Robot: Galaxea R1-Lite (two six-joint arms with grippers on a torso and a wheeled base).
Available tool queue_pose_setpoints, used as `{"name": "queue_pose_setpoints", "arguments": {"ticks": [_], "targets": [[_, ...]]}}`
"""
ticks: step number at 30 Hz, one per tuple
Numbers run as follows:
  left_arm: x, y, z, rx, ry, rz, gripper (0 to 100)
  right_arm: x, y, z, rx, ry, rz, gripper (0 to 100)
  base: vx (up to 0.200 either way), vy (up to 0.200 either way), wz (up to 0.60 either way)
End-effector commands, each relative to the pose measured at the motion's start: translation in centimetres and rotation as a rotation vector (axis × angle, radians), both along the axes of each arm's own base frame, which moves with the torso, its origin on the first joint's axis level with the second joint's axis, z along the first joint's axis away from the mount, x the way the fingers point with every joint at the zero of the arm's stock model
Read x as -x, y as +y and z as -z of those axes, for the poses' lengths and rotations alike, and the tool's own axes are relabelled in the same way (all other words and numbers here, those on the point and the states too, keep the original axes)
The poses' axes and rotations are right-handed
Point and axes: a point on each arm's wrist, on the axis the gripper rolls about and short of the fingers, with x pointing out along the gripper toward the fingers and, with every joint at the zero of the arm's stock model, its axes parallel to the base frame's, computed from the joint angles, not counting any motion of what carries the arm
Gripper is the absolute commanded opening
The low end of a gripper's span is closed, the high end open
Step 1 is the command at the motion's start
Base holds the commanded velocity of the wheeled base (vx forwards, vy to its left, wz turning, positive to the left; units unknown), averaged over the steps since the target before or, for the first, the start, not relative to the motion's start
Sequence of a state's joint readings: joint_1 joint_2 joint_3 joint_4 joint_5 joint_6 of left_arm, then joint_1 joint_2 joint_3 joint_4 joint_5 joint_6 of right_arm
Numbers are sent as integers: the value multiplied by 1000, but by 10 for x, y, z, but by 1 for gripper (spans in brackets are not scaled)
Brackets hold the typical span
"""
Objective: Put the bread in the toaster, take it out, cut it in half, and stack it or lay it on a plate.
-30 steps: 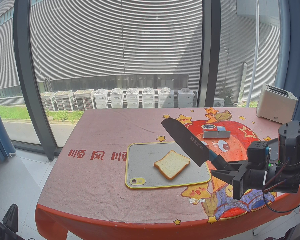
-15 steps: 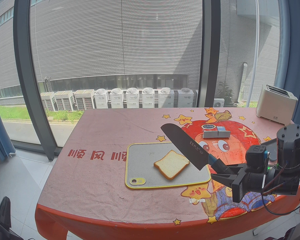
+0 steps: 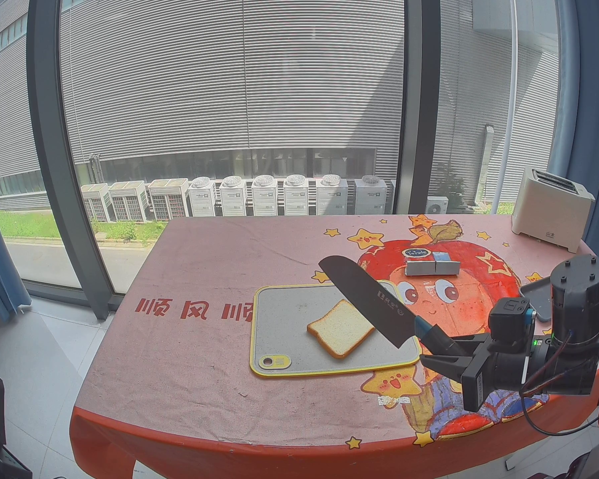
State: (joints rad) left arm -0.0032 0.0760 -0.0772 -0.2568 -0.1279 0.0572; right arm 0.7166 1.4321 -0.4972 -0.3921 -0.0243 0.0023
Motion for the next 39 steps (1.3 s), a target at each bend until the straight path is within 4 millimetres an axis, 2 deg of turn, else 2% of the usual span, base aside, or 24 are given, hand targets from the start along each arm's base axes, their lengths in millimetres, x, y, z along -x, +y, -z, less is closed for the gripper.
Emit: {"name": "queue_pose_setpoints", "arguments": {"ticks": [1,4,6,9,12,15,18,24,29,32,38,39], "targets": [[-13,0,-28,-13,60,26,0,4,2,1,9,-4,-7,0,0,0,0],[-20,0,-39,-22,84,52,0,3,2,2,13,-1,-4,0,0,0,0],[-27,-1,-60,-25,88,89,0,3,3,2,15,0,-4,0,0,0,0],[-36,-2,-75,-24,99,109,0,3,3,2,17,-2,-4,0,0,0,0],[-52,-4,-102,-23,104,142,0,3,3,3,19,-2,-7,0,0,0,0],[-68,-7,-119,-25,125,162,0,2,3,4,24,4,-5,0,0,0,0],[-78,-9,-125,-28,146,184,0,1,4,6,29,8,-6,0,0,0,0],[-96,-14,-121,-47,212,216,0,2,4,5,28,7,-6,0,0,0,0],[-119,-19,-120,-60,281,276,0,1,4,6,31,10,-6,0,0,0,0],[-132,-21,-127,-61,258,293,0,1,4,5,29,8,-6,0,0,0,0],[-176,-30,-147,-58,198,324,0,-1,5,7,34,13,-3,0,0,0,0],[-176,-30,-147,-58,198,324,0,-1,5,7,34,13,-3,0,0,0,0]]}}
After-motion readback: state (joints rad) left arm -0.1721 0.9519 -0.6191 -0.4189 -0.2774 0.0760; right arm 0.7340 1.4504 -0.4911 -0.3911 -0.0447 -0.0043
